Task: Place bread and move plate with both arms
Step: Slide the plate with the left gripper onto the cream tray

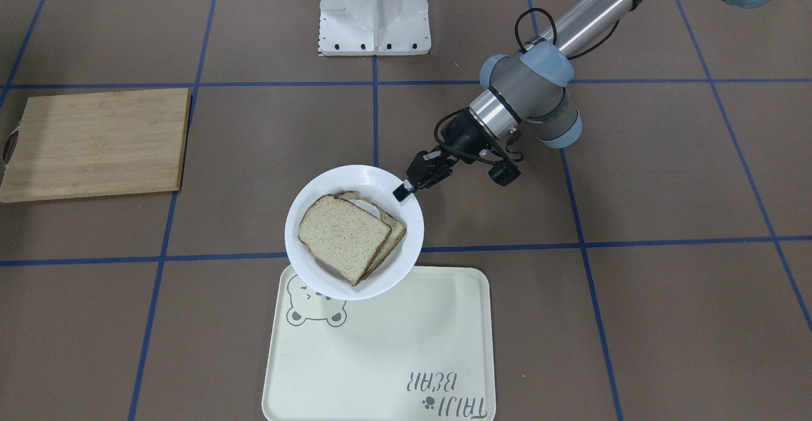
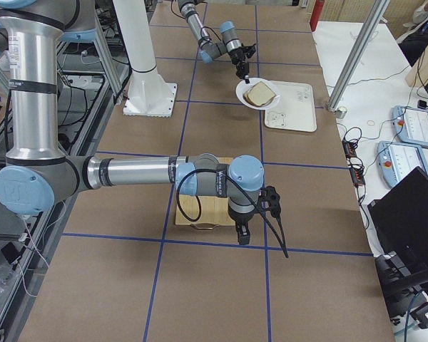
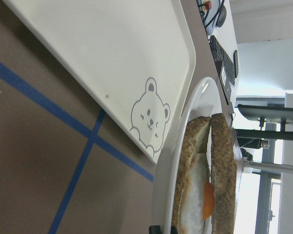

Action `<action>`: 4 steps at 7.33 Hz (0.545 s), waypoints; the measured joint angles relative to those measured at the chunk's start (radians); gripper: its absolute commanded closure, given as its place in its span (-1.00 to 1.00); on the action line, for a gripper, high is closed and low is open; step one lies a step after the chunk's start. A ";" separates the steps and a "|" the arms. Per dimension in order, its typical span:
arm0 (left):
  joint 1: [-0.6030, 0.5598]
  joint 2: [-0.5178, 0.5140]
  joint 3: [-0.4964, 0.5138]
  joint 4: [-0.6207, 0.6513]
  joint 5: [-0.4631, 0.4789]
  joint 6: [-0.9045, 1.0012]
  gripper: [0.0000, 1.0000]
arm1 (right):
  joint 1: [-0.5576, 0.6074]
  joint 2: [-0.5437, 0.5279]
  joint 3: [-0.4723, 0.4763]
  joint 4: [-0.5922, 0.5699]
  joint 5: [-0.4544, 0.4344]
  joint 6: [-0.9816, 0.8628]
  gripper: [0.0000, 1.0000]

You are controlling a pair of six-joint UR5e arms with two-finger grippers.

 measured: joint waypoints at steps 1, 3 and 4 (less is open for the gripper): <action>-0.019 -0.035 0.047 0.032 0.020 -0.016 1.00 | 0.000 0.000 -0.001 0.000 0.000 0.000 -1.00; -0.040 -0.156 0.182 0.118 0.088 -0.055 1.00 | 0.000 0.001 -0.001 -0.001 -0.001 0.001 -1.00; -0.045 -0.206 0.252 0.154 0.120 -0.062 1.00 | 0.000 0.002 -0.001 0.000 -0.001 0.006 -1.00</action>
